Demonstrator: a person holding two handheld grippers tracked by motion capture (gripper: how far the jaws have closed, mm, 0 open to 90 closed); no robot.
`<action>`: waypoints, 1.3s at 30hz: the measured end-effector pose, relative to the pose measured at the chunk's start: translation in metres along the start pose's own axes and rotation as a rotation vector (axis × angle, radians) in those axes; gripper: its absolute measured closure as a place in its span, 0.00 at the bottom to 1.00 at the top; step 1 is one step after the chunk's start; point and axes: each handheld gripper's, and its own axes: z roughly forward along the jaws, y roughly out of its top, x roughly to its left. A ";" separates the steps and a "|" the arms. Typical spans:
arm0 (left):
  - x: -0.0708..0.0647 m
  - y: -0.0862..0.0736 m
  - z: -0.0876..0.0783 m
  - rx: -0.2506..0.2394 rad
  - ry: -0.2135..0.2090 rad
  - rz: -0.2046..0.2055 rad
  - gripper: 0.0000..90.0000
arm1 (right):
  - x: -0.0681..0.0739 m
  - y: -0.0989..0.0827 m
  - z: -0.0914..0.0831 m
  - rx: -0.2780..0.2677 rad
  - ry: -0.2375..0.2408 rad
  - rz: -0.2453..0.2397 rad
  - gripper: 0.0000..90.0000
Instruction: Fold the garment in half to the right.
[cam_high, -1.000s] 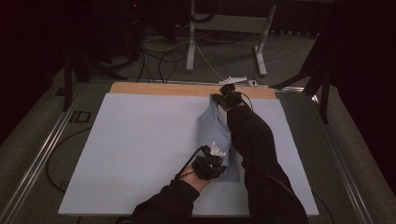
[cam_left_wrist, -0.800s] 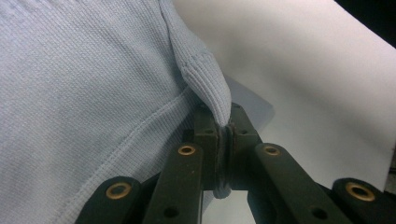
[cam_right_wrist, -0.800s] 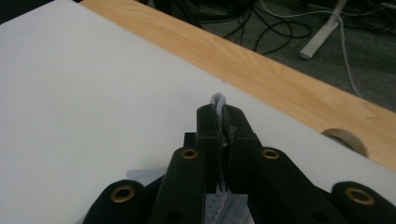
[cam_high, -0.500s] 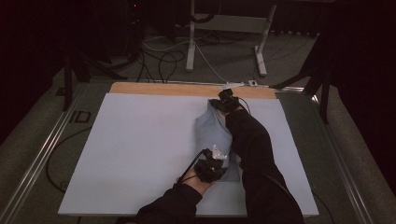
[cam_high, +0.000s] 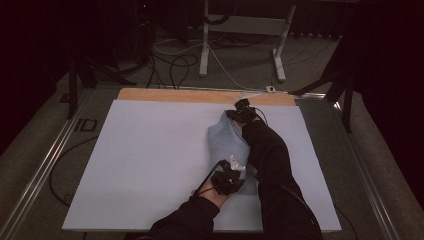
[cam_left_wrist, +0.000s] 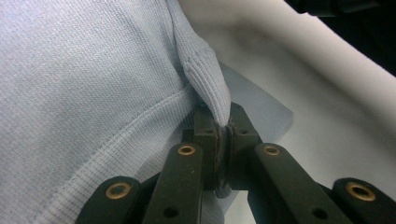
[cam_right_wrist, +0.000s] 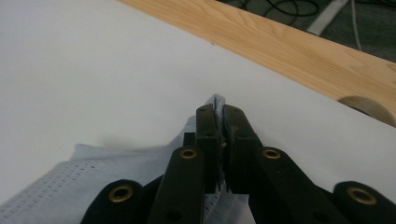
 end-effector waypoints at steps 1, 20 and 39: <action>0.000 0.000 0.000 0.001 -0.001 -0.002 0.95 | 0.000 0.000 -0.001 0.001 0.004 0.005 0.95; -0.002 0.003 0.003 -0.003 -0.004 -0.006 0.94 | -0.002 0.010 -0.039 -0.009 0.041 0.019 0.65; -0.016 0.010 0.009 0.000 -0.031 0.029 0.93 | 0.013 0.003 -0.077 -0.040 0.102 -0.034 0.81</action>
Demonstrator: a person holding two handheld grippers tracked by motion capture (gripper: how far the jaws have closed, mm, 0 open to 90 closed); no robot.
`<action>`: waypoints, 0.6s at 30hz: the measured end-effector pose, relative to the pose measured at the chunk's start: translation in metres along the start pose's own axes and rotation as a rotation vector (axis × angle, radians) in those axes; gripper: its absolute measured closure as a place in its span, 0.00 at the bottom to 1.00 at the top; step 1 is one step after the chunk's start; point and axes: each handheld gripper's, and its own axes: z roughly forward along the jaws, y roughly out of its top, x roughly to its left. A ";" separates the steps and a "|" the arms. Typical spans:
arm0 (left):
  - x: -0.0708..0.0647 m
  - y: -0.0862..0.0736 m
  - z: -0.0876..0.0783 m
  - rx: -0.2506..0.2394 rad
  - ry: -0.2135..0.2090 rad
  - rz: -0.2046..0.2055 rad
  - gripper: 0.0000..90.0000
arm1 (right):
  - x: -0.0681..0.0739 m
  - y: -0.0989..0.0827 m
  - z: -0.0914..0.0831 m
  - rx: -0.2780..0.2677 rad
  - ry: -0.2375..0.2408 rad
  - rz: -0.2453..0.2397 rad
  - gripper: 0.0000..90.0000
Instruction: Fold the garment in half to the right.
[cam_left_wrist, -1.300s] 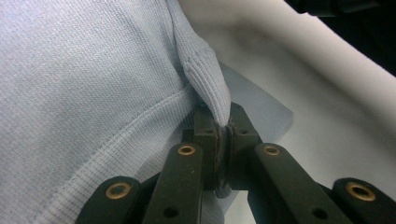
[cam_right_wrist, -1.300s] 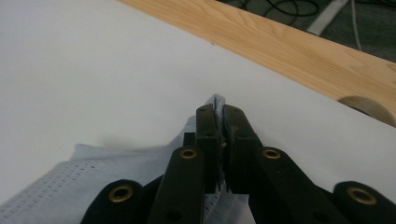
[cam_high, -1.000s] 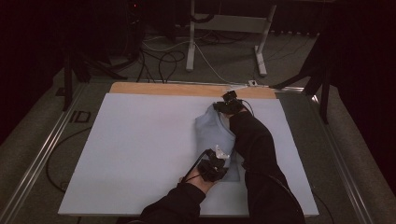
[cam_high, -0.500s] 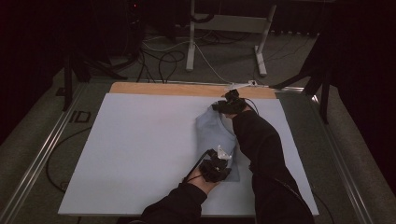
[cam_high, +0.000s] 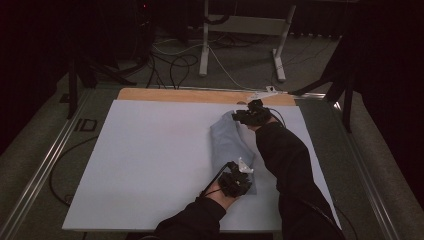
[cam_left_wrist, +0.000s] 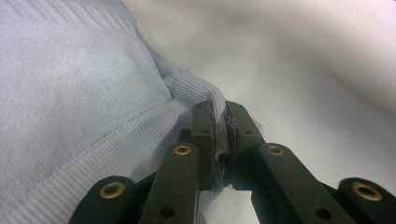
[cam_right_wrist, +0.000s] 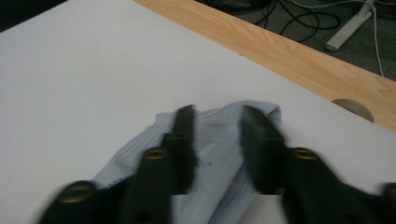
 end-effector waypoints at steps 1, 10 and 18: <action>-0.001 0.001 0.001 0.004 0.000 0.000 0.94 | 0.002 -0.002 0.000 0.003 0.000 0.002 0.86; -0.011 0.006 0.008 0.010 0.027 0.036 0.95 | 0.006 -0.020 -0.009 -0.021 0.020 0.022 0.90; -0.017 0.002 0.016 0.002 -0.016 0.047 0.82 | 0.006 -0.024 -0.019 -0.077 0.021 0.048 0.50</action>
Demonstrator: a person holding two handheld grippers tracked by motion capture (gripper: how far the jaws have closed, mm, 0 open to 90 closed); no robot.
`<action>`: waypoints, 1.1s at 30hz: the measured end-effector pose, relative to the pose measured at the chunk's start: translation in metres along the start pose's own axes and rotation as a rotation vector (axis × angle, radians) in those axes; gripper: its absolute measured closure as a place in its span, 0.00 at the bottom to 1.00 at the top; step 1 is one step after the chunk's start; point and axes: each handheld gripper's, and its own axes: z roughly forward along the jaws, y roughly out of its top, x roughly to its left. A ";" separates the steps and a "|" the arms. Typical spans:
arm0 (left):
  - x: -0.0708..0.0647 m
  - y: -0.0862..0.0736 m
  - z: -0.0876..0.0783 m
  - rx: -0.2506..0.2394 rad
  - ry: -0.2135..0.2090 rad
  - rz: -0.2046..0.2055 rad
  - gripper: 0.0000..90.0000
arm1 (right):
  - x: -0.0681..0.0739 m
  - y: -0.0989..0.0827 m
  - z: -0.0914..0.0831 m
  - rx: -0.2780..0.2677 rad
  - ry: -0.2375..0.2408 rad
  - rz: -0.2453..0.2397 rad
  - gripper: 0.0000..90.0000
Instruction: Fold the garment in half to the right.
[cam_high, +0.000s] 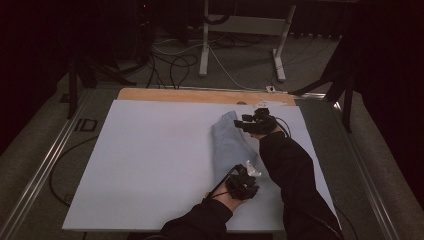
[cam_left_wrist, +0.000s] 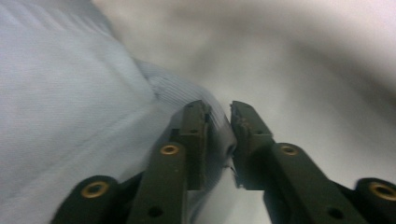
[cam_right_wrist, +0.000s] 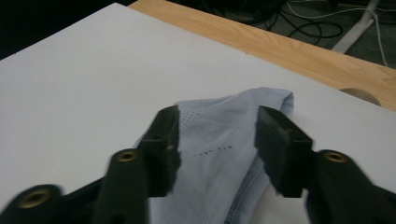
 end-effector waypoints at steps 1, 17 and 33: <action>-0.001 -0.001 0.000 -0.002 -0.001 0.002 0.80 | 0.001 0.000 -0.001 -0.002 -0.005 -0.001 0.48; -0.008 -0.001 -0.011 -0.007 -0.104 0.028 0.71 | 0.003 -0.005 -0.006 -0.035 0.021 -0.002 0.13; 0.021 0.008 -0.061 -0.168 -0.122 0.052 0.58 | 0.005 -0.009 -0.009 -0.042 0.027 -0.015 0.12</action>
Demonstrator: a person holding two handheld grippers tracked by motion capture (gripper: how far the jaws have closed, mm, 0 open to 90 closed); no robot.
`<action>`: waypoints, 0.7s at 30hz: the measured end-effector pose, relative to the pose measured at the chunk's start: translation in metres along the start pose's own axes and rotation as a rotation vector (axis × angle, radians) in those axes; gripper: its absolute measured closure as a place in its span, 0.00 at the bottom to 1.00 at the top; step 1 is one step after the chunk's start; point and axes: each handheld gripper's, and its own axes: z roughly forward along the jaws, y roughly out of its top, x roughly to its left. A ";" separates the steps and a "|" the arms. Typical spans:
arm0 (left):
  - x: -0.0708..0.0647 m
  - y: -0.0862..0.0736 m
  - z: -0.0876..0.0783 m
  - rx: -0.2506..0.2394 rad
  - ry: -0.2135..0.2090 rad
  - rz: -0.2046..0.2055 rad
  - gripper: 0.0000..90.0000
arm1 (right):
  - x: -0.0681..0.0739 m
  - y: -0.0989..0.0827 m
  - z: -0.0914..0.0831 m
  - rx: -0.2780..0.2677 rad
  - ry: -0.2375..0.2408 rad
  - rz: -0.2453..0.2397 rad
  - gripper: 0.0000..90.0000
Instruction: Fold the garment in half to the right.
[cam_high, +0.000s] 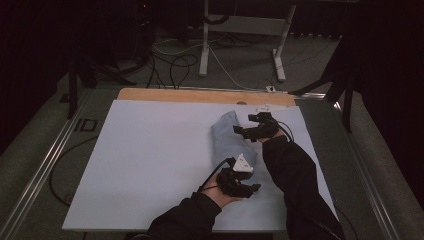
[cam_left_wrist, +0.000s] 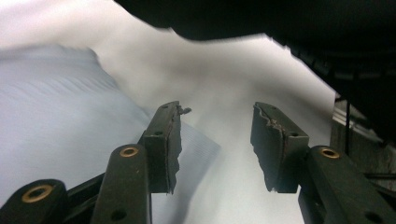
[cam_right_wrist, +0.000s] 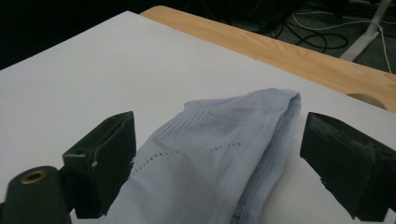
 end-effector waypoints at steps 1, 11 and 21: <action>0.004 0.000 -0.004 -0.009 0.000 -0.001 0.57 | 0.000 0.000 0.000 0.000 0.001 0.002 0.12; 0.040 -0.002 -0.037 -0.056 -0.021 -0.019 0.49 | 0.006 -0.001 -0.002 0.001 0.010 -0.010 0.12; 0.059 -0.005 -0.059 -0.058 0.015 -0.018 0.29 | 0.017 -0.004 -0.006 -0.005 0.034 -0.012 0.12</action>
